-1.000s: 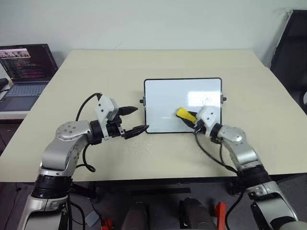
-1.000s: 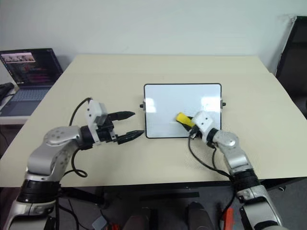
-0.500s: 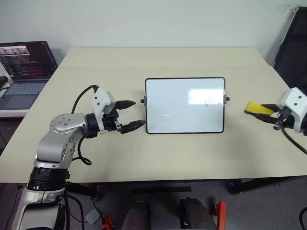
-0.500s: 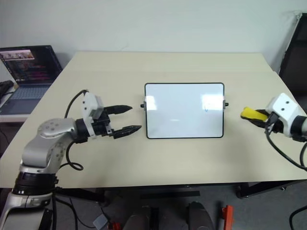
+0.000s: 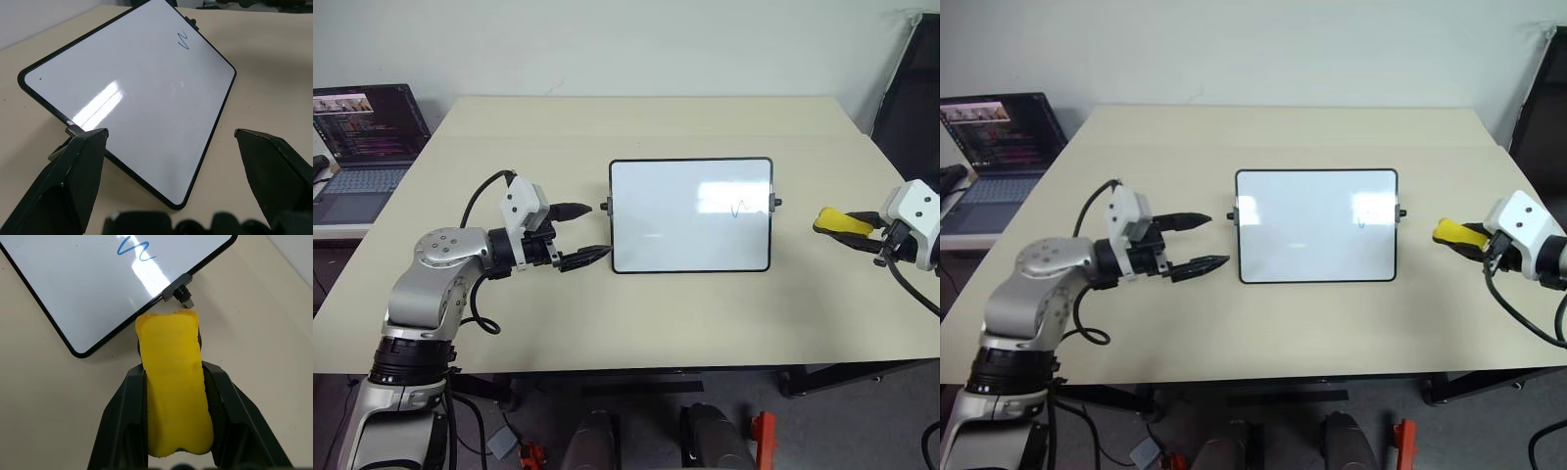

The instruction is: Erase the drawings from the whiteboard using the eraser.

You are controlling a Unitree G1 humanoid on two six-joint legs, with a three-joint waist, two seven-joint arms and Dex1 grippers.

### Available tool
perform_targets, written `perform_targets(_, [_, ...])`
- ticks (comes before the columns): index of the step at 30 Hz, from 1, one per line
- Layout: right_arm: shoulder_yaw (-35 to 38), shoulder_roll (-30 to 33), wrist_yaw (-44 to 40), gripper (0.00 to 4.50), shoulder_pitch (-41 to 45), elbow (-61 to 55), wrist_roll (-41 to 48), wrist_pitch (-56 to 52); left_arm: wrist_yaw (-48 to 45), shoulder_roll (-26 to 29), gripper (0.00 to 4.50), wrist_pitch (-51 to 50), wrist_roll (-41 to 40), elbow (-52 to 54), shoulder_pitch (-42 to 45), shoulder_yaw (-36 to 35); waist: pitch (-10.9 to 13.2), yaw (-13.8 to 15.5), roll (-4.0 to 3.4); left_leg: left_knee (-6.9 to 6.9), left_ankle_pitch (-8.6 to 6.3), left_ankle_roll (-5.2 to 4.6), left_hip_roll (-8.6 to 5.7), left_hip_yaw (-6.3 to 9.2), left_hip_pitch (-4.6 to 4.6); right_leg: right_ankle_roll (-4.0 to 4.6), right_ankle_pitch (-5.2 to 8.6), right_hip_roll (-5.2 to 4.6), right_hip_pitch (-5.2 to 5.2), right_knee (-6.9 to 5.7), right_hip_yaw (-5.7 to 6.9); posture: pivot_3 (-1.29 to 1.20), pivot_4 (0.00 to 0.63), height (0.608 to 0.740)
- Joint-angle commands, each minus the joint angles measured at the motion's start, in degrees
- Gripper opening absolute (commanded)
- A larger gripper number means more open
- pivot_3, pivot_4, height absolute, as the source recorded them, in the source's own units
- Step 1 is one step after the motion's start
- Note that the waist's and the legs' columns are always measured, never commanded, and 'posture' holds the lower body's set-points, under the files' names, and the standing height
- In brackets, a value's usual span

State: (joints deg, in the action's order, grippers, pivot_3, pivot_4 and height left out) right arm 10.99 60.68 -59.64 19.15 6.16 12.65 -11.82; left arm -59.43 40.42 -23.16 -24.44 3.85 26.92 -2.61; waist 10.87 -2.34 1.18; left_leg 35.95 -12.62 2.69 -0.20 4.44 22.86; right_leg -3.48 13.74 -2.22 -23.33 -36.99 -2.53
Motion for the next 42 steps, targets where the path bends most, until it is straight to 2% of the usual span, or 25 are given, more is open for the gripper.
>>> perform_targets(1, [0.7, -0.2, -0.3, 1.12, 2.1, -0.5, 0.7, 1.0, 0.0, 0.9, 4.50, 0.7, 0.0, 1.9, 1.0, -0.8, 0.0, 0.0, 0.00, 0.00, 0.00, 0.00, 0.00, 0.00, 0.00, 0.00, 0.00, 0.00, 0.00, 0.00, 0.00, 0.00, 0.150, 0.740])
perform_targets(5, [-1.4, -6.3, 3.5, 1.12, 7.1, -1.2, 0.5, 3.0, 0.2, 0.5, 4.50, 0.8, 0.1, 1.9, 0.6, -0.6, 0.0, -0.4, 0.00, 0.01, 0.00, 0.00, 0.02, 0.00, -0.04, 0.00, -0.01, 0.02, 0.00, -0.04, -0.01, 0.00, 0.150, 0.740])
perform_targets(8, [-3.7, -16.1, 11.0, 1.12, 11.4, 0.0, -0.7, 3.2, 0.5, -0.1, 4.50, 0.7, 0.3, 2.3, 0.1, -0.1, 0.0, -0.8, 0.00, 0.03, 0.01, 0.00, 0.04, 0.00, -0.06, 0.00, -0.01, 0.04, 0.02, -0.10, -0.01, 0.00, 0.150, 0.740])
perform_targets(13, [-5.1, -26.7, 22.1, 1.12, 12.3, 5.4, -4.6, 5.3, 0.9, 0.0, 4.50, 0.4, 0.2, 2.5, -0.2, -0.3, 0.0, -0.2, 0.00, 0.03, 0.01, 0.01, 0.01, 0.05, 0.00, 0.18, -0.13, 0.02, 0.02, -0.07, 0.01, 0.00, 0.150, 0.740])
perform_targets(16, [-5.1, -30.6, 26.6, 1.12, 13.1, 7.6, -6.1, 7.7, 1.0, 0.3, 4.50, 0.1, -0.1, 2.9, -0.8, -0.7, 0.0, 0.4, 0.00, 0.02, 0.00, 0.03, -0.08, 0.04, 0.05, 0.24, -0.17, -0.07, -0.02, -0.05, 0.01, 0.00, 0.150, 0.740])
perform_targets(19, [-7.7, -32.9, 27.7, 1.12, 13.1, 9.7, -8.1, 7.9, 1.1, 0.3, 4.50, 0.3, -0.1, 2.8, -1.0, -0.5, 0.0, 0.5, 0.00, 0.01, -0.01, 0.03, -0.07, 0.04, 0.05, 0.24, -0.17, -0.07, -0.03, -0.05, 0.02, 0.00, 0.150, 0.740])
perform_targets(26, [-14.0, -32.3, 25.4, 1.12, 10.7, 8.1, -12.1, 0.3, 1.3, 0.4, 4.50, 0.3, -0.2, 2.9, -0.9, -0.5, -0.1, -0.1, 0.04, 0.05, 0.00, 0.03, -0.03, 0.04, -0.14, 0.20, -0.17, -0.02, 0.10, -0.14, 0.01, 0.00, 0.150, 0.740])
perform_targets(34, [-10.8, -27.5, 23.3, 1.12, 2.5, 2.0, -10.6, -2.2, 1.6, 0.5, 4.50, 0.1, -0.3, 3.6, -1.9, -0.9, -0.1, 0.0, 0.11, 0.13, 0.00, 0.03, -0.02, 0.04, -0.24, -0.04, -0.13, -0.01, 0.22, -0.18, -0.03, 0.00, 0.150, 0.740])
perform_targets(39, [-9.5, -27.7, 26.1, 1.12, 6.2, 4.2, -10.8, -0.5, 1.7, 0.4, 4.50, 0.1, -0.3, 3.5, -1.9, -0.8, -0.1, -0.2, 0.11, 0.18, 0.07, -0.04, -0.02, 0.00, -0.27, -0.02, -0.27, 0.00, 0.22, -0.17, -0.07, 0.00, 0.150, 0.740])
perform_targets(42, [-10.8, -30.0, 29.4, 1.12, 12.3, 8.5, -12.3, 2.4, 1.6, 0.1, 4.50, 0.5, 0.1, 2.6, -1.0, -0.4, -0.1, -0.8, 0.11, 0.19, 0.13, -0.12, -0.01, -0.03, -0.28, 0.08, -0.34, 0.02, 0.21, -0.16, -0.10, 0.00, 0.150, 0.740])
